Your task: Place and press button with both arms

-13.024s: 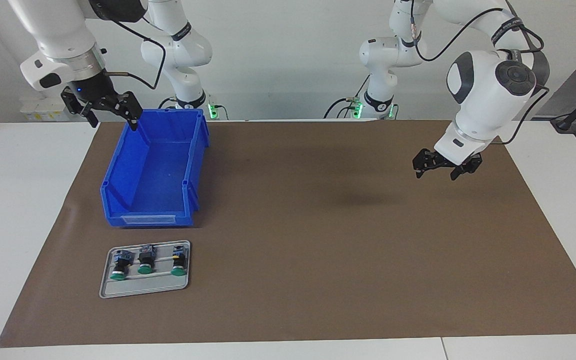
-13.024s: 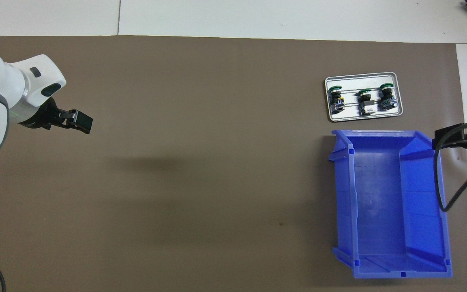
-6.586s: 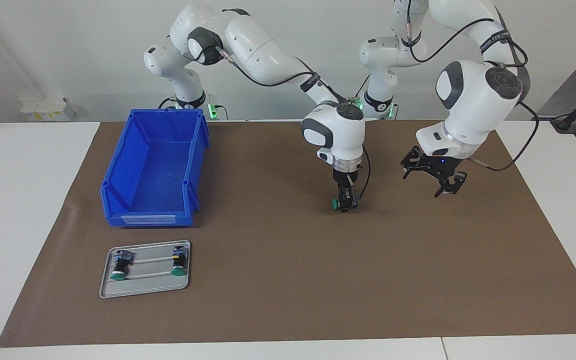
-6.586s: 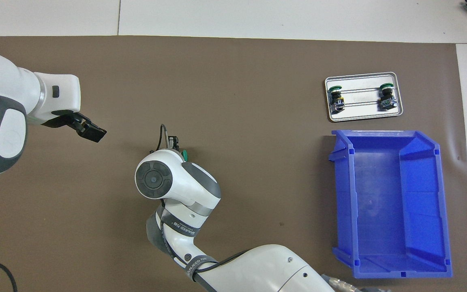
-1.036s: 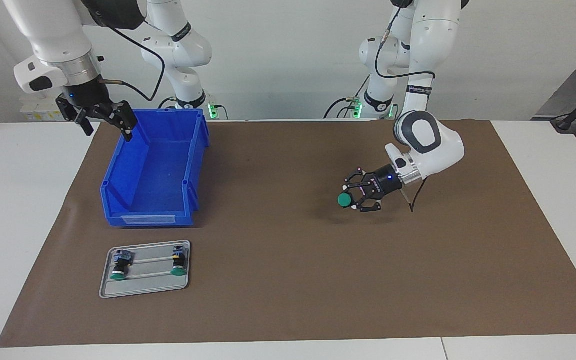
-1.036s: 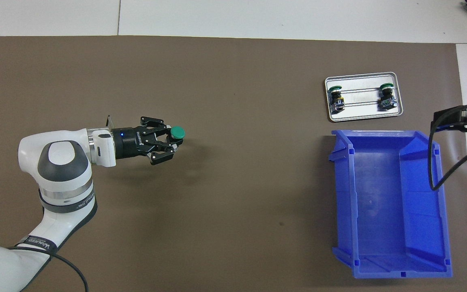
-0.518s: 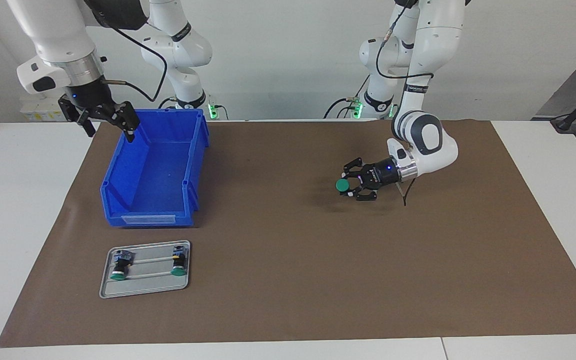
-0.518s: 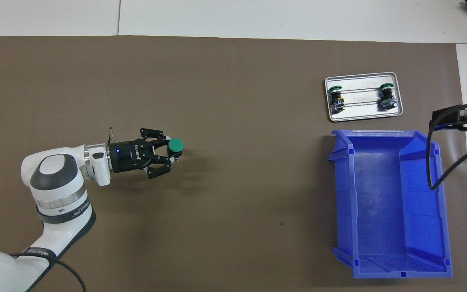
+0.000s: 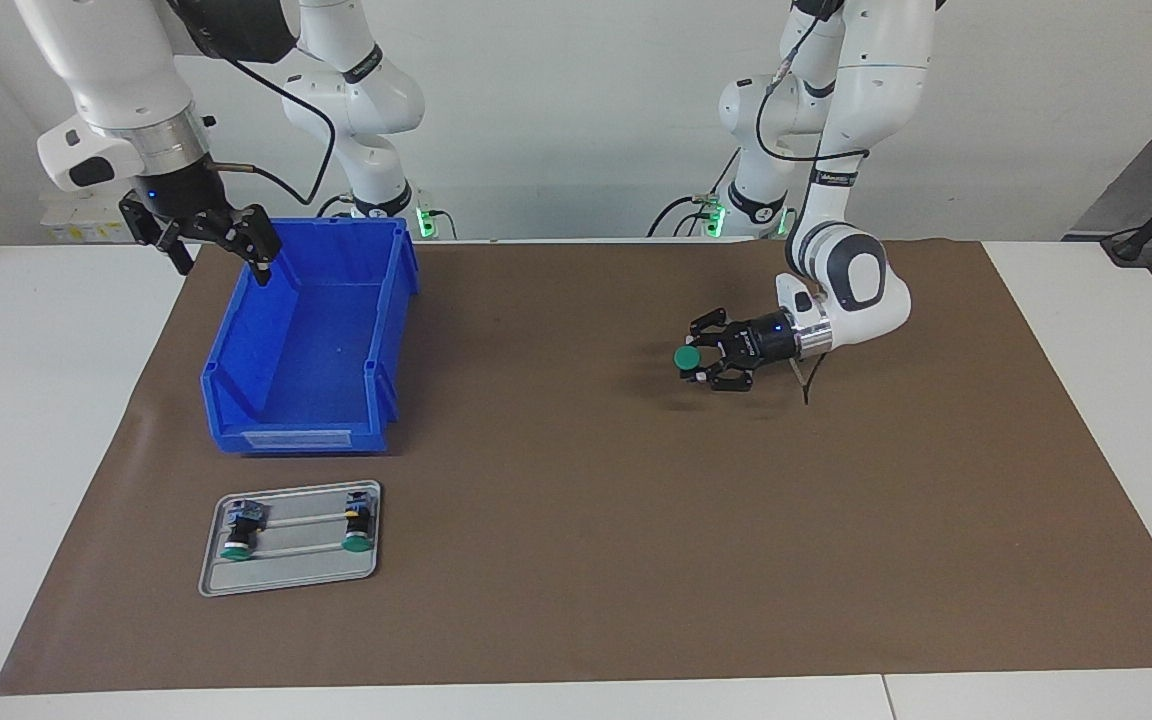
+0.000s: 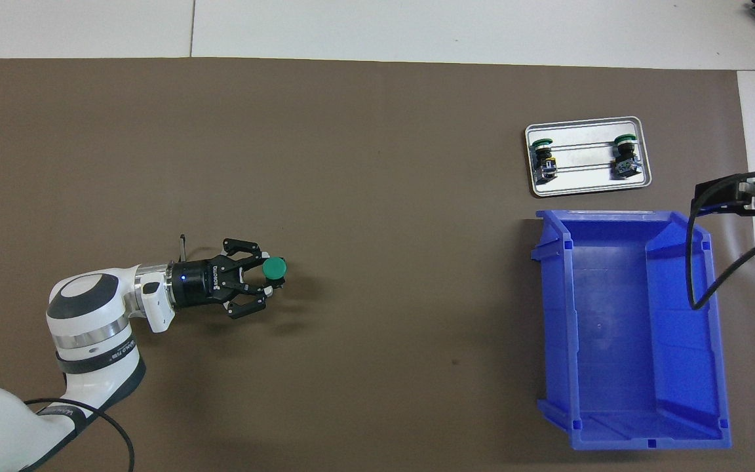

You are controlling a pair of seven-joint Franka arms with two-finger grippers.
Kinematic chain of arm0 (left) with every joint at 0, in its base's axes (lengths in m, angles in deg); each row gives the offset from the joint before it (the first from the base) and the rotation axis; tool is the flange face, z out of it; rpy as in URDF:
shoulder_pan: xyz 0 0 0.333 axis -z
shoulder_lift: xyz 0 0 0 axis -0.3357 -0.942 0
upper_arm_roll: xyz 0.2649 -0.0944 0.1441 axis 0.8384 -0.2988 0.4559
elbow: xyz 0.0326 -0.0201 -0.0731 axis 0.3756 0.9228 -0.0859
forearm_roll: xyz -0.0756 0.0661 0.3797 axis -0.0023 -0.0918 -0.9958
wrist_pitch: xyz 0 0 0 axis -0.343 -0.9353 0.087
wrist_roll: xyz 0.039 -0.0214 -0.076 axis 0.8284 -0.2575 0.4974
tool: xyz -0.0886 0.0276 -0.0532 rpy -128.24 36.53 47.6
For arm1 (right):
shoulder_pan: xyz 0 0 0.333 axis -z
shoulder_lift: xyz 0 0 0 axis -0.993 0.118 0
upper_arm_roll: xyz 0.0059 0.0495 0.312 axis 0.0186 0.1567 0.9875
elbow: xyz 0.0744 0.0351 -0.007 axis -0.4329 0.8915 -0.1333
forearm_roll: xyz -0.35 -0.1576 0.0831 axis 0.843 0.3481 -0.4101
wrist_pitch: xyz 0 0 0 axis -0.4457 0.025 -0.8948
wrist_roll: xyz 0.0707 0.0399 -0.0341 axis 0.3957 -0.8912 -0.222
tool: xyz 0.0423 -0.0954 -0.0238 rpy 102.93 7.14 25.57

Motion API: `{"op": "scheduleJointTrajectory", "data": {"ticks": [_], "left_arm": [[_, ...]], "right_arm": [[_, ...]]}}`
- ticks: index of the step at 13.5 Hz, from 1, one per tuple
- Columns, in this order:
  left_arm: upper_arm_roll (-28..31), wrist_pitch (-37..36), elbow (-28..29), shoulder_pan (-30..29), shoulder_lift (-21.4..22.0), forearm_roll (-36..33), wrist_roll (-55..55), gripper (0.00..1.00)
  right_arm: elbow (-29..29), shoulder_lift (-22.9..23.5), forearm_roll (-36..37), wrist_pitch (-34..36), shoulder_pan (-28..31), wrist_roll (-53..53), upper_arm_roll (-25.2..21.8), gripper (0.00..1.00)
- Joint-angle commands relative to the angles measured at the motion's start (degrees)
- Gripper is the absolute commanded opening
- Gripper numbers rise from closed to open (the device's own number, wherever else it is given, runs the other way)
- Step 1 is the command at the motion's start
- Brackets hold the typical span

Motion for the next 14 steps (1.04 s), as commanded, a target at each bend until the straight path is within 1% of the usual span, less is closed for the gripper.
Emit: {"op": "scheduleJointTrajectory", "data": {"ticks": [1, 4, 6, 9, 12, 14], "left_arm": [[-0.09, -2.44, -0.12, -0.57, -0.69, 1.12, -1.75, 0.31], [-0.18, -1.03, -0.12, 0.04, -1.39, 1.12, -3.59, 0.31], [-0.18, -1.47, 0.23, 0.05, -1.39, 1.12, -4.29, 0.34], [-0.18, -1.73, 0.5, 0.22, -2.01, 1.21, -6.66, 0.34], [-0.18, -2.26, 0.5, 0.4, -4.63, 1.12, -10.08, 0.34], [-0.18, -3.84, 0.23, 0.4, -6.48, 1.12, -11.75, 0.34]], "right_arm": [[2.68, -2.01, -0.44, -0.91, 0.31, 0.37, 0.36, 1.0], [2.77, -2.01, -0.44, -0.82, 0.31, 0.37, 0.36, 1.0], [2.86, -2.19, -0.44, -0.82, 0.31, 0.37, 0.36, 1.0], [2.95, -2.28, -0.44, -0.82, 0.31, 0.46, 0.36, 1.0], [2.95, -2.28, -0.44, -0.73, 0.31, 0.37, 0.36, 1.0], [2.95, -2.28, -0.44, -0.73, 0.31, 0.37, 0.36, 1.0]]}}
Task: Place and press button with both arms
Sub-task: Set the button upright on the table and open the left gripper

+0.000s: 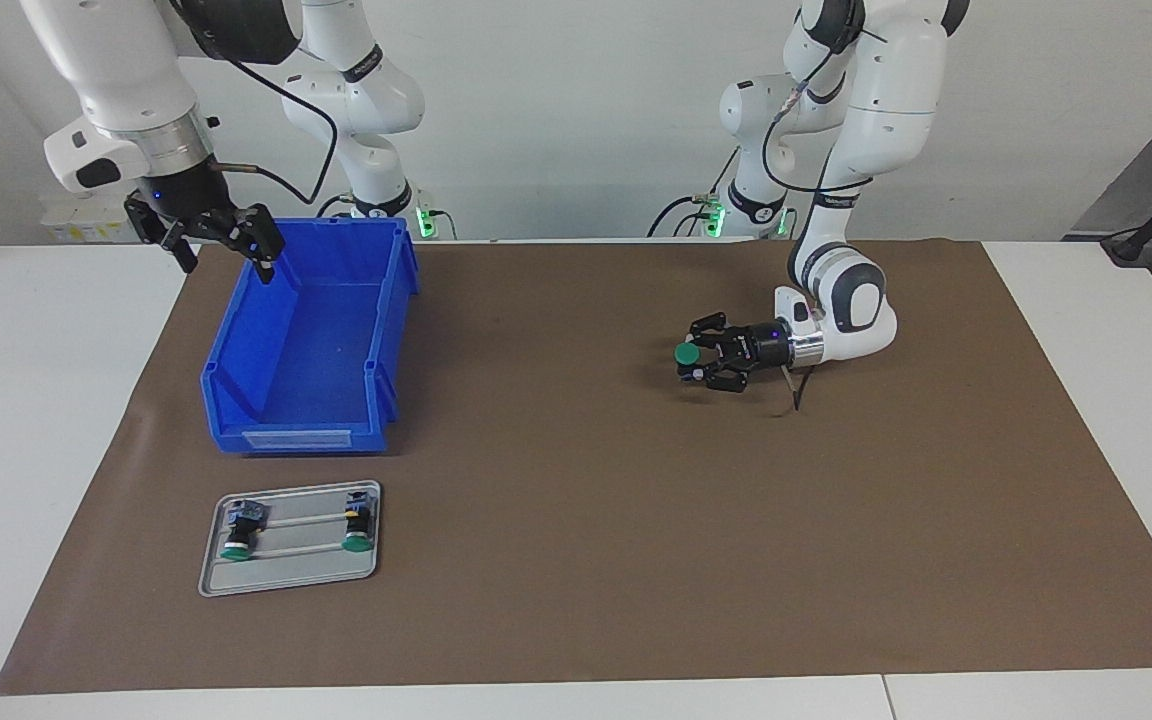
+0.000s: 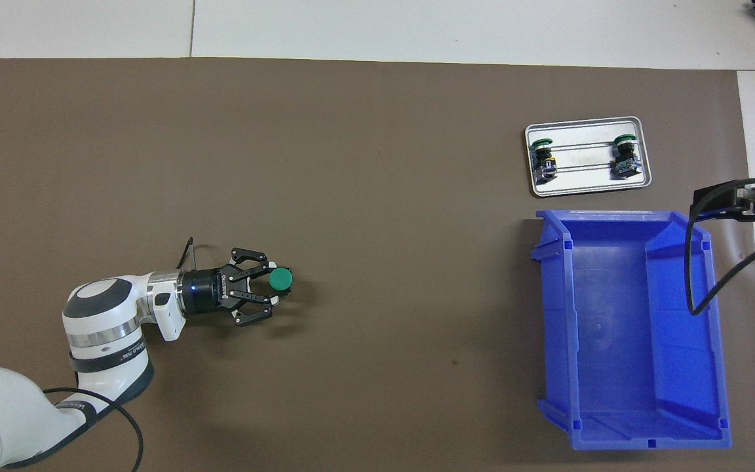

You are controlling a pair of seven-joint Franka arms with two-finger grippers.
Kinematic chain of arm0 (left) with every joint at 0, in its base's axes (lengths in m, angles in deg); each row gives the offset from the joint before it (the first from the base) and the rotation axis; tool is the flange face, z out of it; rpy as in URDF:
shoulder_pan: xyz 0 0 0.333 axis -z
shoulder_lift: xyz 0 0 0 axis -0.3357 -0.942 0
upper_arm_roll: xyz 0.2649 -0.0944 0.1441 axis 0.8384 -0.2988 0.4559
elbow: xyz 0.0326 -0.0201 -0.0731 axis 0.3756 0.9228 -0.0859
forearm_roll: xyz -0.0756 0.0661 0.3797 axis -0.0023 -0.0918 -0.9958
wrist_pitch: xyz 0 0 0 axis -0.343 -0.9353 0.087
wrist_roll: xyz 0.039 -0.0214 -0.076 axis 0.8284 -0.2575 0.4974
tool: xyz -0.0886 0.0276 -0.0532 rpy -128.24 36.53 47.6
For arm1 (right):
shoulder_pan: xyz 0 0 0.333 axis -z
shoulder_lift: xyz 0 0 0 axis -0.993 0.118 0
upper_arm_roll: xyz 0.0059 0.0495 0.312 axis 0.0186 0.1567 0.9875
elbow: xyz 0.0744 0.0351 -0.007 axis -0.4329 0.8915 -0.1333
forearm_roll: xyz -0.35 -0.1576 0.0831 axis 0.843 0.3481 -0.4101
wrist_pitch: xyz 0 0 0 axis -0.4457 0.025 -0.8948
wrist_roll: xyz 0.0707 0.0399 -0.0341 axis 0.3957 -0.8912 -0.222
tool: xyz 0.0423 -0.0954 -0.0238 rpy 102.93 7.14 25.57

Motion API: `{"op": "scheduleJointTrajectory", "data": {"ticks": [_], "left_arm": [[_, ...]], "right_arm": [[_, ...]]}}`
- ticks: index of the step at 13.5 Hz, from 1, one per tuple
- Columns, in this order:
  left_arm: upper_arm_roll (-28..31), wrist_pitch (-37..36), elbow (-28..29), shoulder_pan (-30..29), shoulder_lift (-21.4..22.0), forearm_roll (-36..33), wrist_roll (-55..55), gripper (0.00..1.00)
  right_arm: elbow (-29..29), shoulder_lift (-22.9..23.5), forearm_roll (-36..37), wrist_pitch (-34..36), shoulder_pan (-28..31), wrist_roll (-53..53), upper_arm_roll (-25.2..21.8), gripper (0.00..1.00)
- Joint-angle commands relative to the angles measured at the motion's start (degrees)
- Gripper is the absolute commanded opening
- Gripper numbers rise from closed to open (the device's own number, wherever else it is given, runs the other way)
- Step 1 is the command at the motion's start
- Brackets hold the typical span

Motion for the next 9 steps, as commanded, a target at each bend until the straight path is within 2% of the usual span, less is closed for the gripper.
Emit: {"op": "scheduleJointTrajectory", "data": {"ticks": [1, 7, 8, 9], "left_arm": [[0.38, -2.63, 0.07, 0.33, -2.45, 1.2, -3.73, 0.33], [0.38, -3.96, -0.01, 0.42, -4.65, 1.11, -6.55, 0.33], [0.47, -4.04, -0.01, 0.33, -4.65, 1.11, -6.64, 0.34], [0.47, -4.13, -0.01, 0.24, -4.65, 1.11, -6.64, 0.39]], "right_arm": [[1.83, -1.55, -0.44, -0.82, 0.31, 0.37, 0.27, 1.0], [2.09, -1.64, -0.44, -0.82, 0.4, 0.37, 0.36, 1.0], [2.18, -1.64, -0.44, -0.82, 0.4, 0.37, 0.36, 1.0], [2.18, -1.73, -0.44, -0.82, 0.4, 0.37, 0.36, 1.0]]}}
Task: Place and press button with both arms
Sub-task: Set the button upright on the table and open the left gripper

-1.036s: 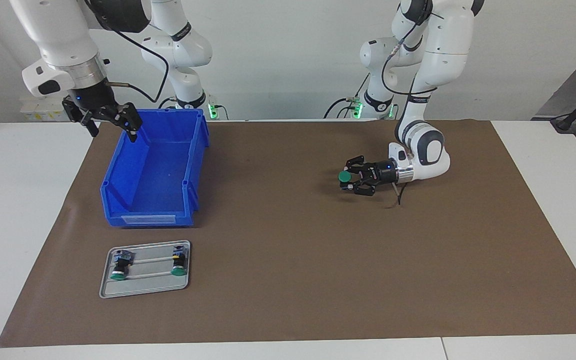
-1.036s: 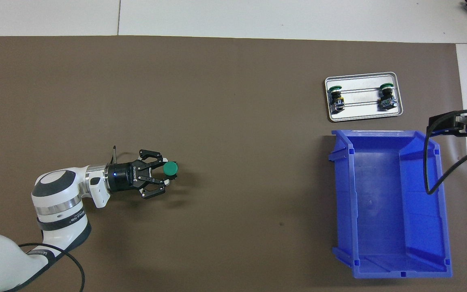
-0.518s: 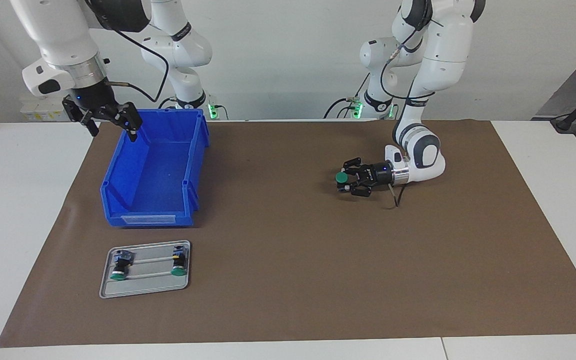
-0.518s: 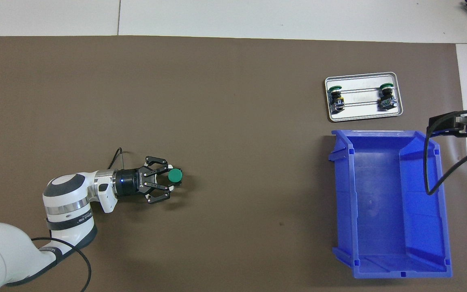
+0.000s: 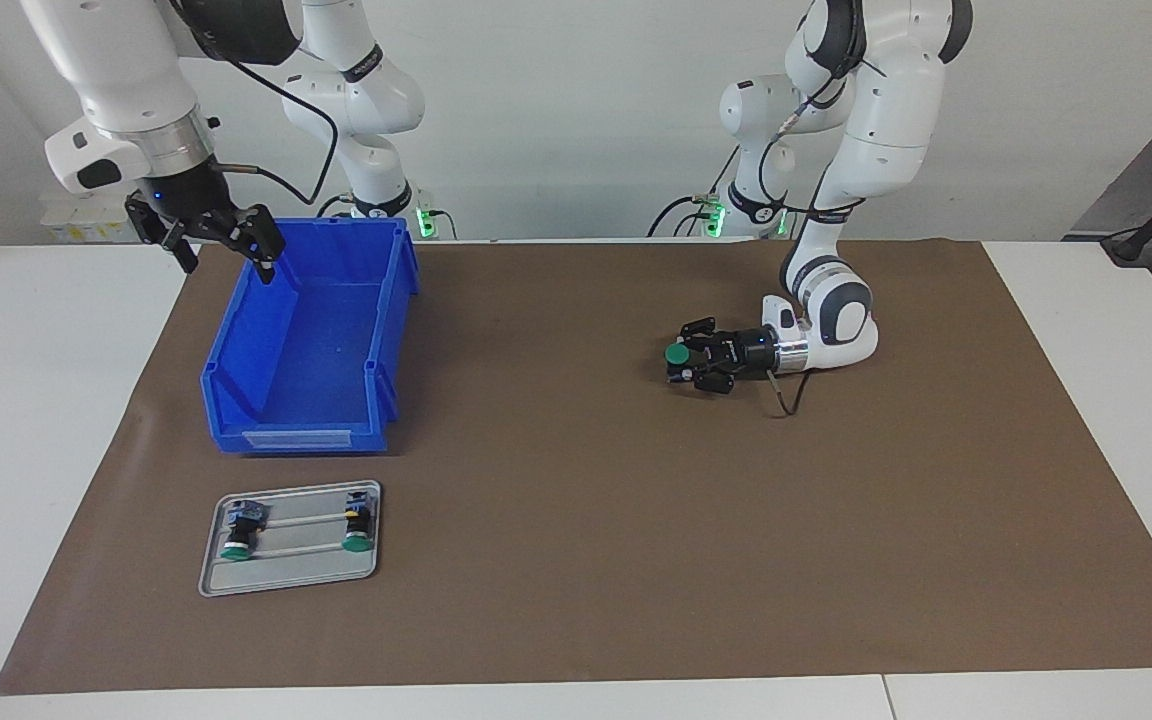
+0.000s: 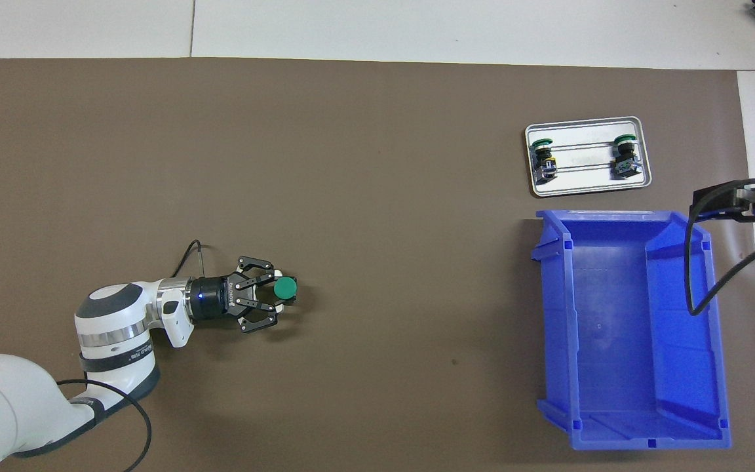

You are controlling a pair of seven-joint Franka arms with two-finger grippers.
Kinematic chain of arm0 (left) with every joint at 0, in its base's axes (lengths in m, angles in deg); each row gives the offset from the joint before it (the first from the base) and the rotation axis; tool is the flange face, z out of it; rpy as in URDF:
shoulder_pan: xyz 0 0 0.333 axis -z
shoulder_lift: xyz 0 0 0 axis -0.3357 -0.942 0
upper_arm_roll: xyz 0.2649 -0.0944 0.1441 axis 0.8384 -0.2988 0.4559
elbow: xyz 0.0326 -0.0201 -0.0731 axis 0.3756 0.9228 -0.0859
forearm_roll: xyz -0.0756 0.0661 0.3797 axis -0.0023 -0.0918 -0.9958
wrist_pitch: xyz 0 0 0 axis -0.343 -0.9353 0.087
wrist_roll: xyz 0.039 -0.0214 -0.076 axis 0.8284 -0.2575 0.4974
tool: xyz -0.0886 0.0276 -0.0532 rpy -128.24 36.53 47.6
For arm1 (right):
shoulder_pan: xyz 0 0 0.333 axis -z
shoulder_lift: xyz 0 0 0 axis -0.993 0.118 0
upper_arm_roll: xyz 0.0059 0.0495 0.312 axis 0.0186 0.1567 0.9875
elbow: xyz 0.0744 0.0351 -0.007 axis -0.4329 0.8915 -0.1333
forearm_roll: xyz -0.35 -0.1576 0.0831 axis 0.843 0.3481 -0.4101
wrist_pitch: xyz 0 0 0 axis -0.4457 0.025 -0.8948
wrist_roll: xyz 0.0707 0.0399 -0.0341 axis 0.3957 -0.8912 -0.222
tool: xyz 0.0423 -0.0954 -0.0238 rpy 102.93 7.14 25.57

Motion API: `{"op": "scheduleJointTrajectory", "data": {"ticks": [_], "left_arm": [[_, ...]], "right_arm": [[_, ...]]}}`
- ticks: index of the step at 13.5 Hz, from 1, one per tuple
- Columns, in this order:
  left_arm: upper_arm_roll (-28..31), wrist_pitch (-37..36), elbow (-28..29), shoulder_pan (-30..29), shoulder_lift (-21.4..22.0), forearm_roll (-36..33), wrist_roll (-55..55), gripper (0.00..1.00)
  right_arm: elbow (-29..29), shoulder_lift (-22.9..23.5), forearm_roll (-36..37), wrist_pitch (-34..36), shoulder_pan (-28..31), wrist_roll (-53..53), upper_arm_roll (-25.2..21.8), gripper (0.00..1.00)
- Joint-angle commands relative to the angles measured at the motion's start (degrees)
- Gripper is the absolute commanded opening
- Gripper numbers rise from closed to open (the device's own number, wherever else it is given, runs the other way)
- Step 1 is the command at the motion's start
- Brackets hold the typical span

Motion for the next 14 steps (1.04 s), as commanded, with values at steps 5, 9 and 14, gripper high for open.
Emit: {"op": "scheduleJointTrajectory", "data": {"ticks": [5, 9, 14], "left_arm": [[0.51, -1.93, 0.22, -0.18, -1.38, 0.79, -2.06, 0.56], [0.51, -1.67, 0.31, -0.27, -1.3, 0.79, -1.97, 0.98], [0.42, -5.68, -1.35, -1.67, -0.94, 0.79, 2.84, 1.0]], "right_arm": [[2.12, -1.71, -0.44, -0.73, 0.4, 0.37, 0.36, 1.0], [2.12, -1.71, -0.44, -0.82, 0.4, 0.28, 0.36, 1.0], [2.56, -1.97, -0.44, -0.82, 0.48, 0.28, 0.36, 1.0]]}}
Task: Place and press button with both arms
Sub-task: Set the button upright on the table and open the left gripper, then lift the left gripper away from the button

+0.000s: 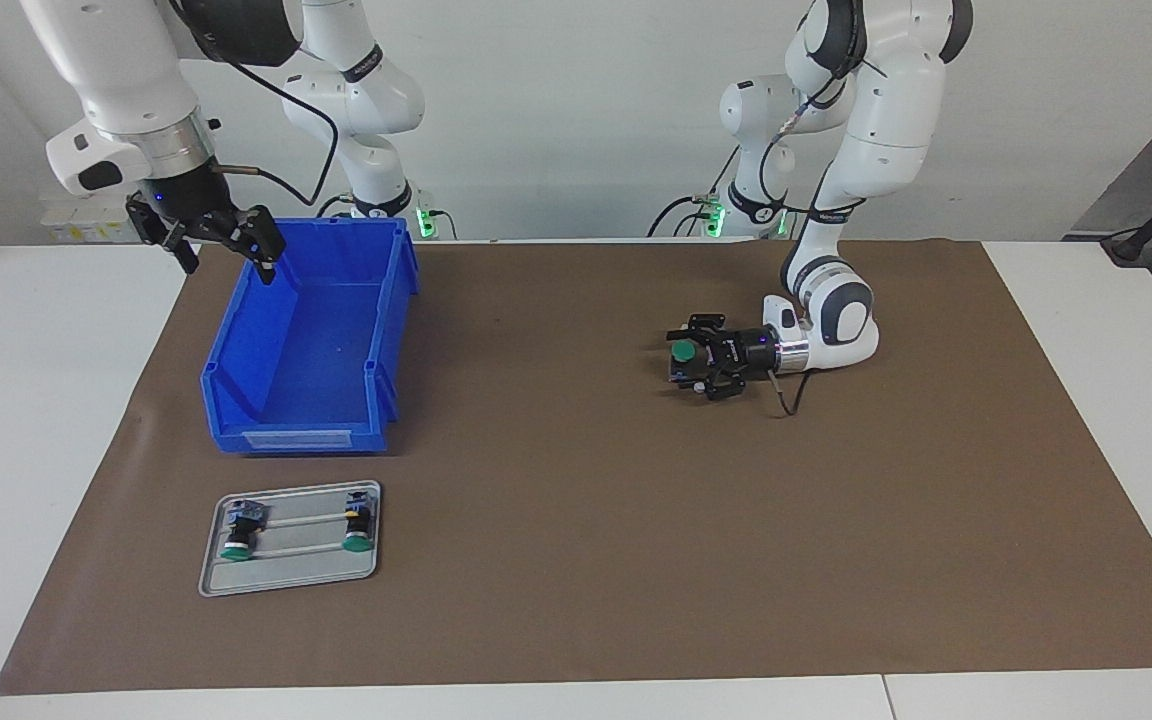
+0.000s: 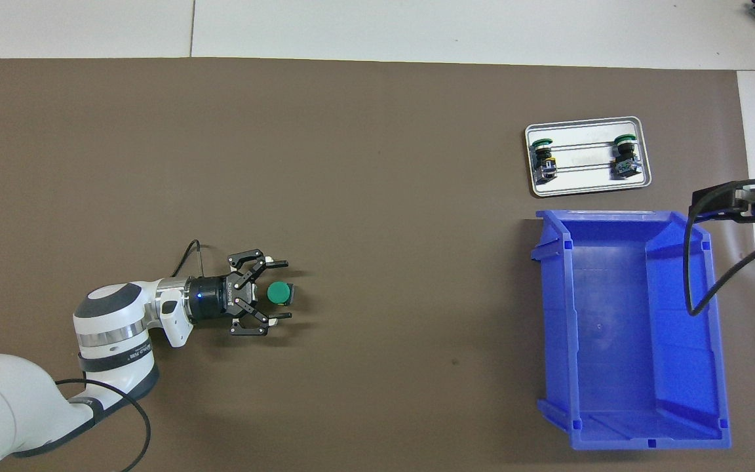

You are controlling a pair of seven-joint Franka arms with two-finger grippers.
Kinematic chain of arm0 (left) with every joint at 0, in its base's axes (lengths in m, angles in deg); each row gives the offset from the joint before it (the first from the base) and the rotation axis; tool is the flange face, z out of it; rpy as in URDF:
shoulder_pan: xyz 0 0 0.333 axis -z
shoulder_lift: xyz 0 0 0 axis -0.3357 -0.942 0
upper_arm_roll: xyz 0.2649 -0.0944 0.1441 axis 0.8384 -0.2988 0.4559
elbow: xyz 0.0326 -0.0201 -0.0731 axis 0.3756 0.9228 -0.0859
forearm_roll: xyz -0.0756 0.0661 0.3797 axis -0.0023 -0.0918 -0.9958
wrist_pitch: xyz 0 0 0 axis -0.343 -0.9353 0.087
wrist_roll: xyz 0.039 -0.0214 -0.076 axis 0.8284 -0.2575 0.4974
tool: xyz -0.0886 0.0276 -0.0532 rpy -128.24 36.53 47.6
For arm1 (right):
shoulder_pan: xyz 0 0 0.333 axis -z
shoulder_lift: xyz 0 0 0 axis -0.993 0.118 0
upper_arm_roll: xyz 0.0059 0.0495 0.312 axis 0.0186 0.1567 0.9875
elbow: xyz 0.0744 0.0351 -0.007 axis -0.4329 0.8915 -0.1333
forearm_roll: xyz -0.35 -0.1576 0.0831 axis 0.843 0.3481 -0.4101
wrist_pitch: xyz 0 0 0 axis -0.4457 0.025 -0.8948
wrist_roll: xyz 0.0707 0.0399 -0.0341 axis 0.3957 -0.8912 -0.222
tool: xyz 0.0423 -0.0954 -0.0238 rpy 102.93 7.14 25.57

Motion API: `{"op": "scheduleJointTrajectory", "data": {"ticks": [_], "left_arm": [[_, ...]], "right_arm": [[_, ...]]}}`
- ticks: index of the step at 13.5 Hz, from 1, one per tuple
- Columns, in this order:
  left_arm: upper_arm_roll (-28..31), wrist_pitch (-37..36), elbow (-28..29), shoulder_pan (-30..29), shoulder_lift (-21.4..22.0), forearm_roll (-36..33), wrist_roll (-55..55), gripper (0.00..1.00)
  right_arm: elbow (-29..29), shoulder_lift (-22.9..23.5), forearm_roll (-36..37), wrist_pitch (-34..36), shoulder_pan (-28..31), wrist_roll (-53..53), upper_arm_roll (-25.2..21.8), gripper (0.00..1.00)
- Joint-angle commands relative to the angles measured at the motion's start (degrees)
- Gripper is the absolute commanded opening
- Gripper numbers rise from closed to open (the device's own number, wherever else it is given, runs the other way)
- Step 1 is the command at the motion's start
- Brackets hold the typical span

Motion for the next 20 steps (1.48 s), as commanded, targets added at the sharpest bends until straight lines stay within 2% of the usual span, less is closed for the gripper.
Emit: {"op": "scheduleJointTrajectory", "data": {"ticks": [1, 4, 6, 11, 13, 16, 17, 19, 20], "left_arm": [[0.18, -6.06, -1.95, -1.81, -0.84, 0.74, 4.06, 1.0], [0.1, -7.66, -5.37, -2.78, -0.75, 0.74, 8.98, 1.0], [0.27, -7.31, -7.83, -2.78, -0.14, 0.74, 16.6, 0.99], [0.36, -5.91, -14.78, -2.78, 3.46, 0.74, 42.43, 0.99], [0.27, -1.28, -18.02, -2.08, 6.79, 0.39, 54.28, 0.99], [-0.17, 2.87, -22.95, -1.73, 9.44, -0.31, 70.9, 0.99], [-0.34, 5.32, -26.1, -1.73, 9.88, -4.75, 78.62, 1.0], [-2.87, 9.81, -35.57, -1.81, 10.5, -20.36, 97.49, 1.0], [-3.59, 10.26, -38.75, -1.9, 10.41, -25.49, 105.07, 1.0]], "right_arm": [[2.35, -2.04, -0.44, -0.82, 0.47, 0.28, 0.36, 1.0], [2.35, -1.95, -0.44, -0.82, 0.47, 0.28, 0.36, 1.0], [2.35, -2.04, -0.44, -0.82, 0.47, 0.28, 0.36, 1.0], [2.35, -2.04, -0.44, -0.82, 0.47, 0.28, 0.36, 1.0], [2.35, -1.95, -0.44, -0.82, 0.47, 0.28, 0.36, 1.0], [2.35, -1.95, -0.44, -0.82, 0.47, 0.28, 0.36, 1.0], [2.35, -1.95, -0.44, -0.82, 0.47, 0.28, 0.36, 1.0], [2.35, -1.95, -0.44, -0.82, 0.47, 0.28, 0.27, 1.0], [2.35, -1.95, -0.44, -0.82, 0.47, 0.28, 0.27, 1.0]]}}
